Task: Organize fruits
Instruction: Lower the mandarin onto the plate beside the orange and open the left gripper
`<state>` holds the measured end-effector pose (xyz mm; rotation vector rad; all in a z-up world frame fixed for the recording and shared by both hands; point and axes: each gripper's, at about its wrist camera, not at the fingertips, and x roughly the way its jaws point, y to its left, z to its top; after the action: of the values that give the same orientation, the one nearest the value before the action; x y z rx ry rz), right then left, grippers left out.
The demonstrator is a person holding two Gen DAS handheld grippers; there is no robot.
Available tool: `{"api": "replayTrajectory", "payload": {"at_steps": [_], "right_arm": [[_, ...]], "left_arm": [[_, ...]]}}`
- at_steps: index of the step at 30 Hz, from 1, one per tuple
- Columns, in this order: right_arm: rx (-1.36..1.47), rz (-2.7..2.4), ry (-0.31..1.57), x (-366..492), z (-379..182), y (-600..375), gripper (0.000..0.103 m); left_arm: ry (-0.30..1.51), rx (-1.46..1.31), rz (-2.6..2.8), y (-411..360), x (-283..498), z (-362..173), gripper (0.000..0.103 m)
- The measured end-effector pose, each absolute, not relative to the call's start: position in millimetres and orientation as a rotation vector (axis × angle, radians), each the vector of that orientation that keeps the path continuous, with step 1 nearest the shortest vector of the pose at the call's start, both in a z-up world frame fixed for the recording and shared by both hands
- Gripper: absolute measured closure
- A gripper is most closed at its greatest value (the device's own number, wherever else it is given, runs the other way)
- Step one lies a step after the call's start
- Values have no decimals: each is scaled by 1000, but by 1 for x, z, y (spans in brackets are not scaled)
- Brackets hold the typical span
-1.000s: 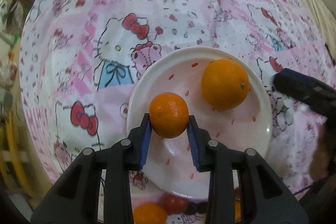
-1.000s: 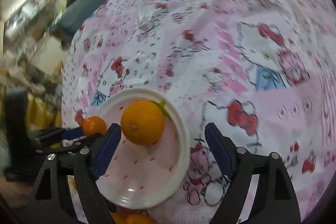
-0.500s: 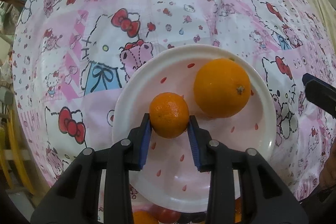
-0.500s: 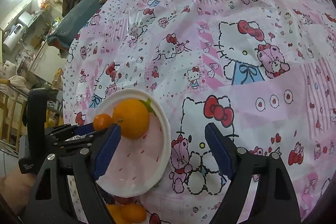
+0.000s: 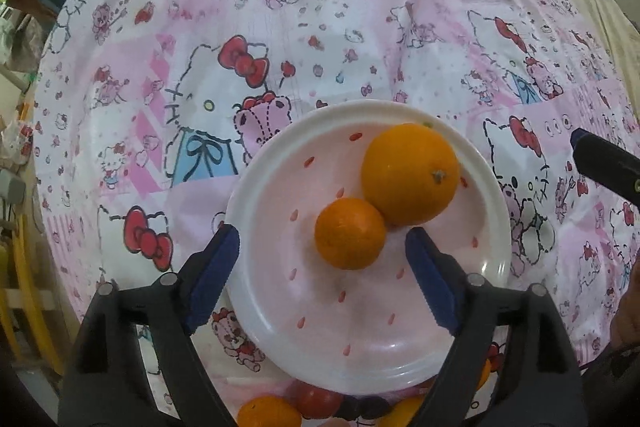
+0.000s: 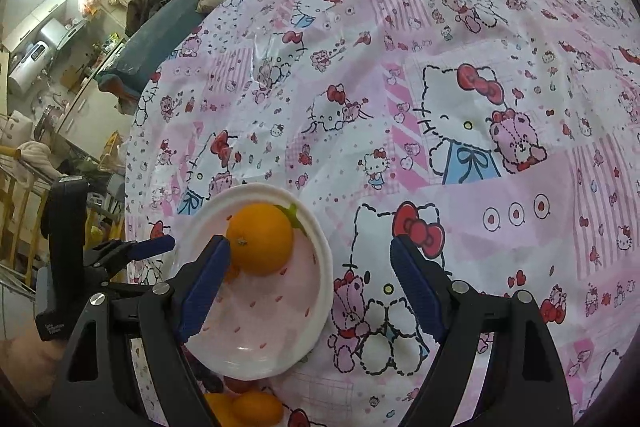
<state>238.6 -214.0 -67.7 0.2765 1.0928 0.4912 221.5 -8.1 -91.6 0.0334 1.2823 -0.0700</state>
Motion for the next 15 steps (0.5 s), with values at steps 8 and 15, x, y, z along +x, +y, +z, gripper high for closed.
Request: {"api": "replayTrajectory", "payload": {"at_steps": [8,15], "right_arm": [[270,494,1053,227,-40,-218,19],[248,522,1029,197,-23,-216,19]], "left_arm": [[1236,-6,-38,8,206,-71,20],[1167,-69,-24,21,176,-41,20]]}}
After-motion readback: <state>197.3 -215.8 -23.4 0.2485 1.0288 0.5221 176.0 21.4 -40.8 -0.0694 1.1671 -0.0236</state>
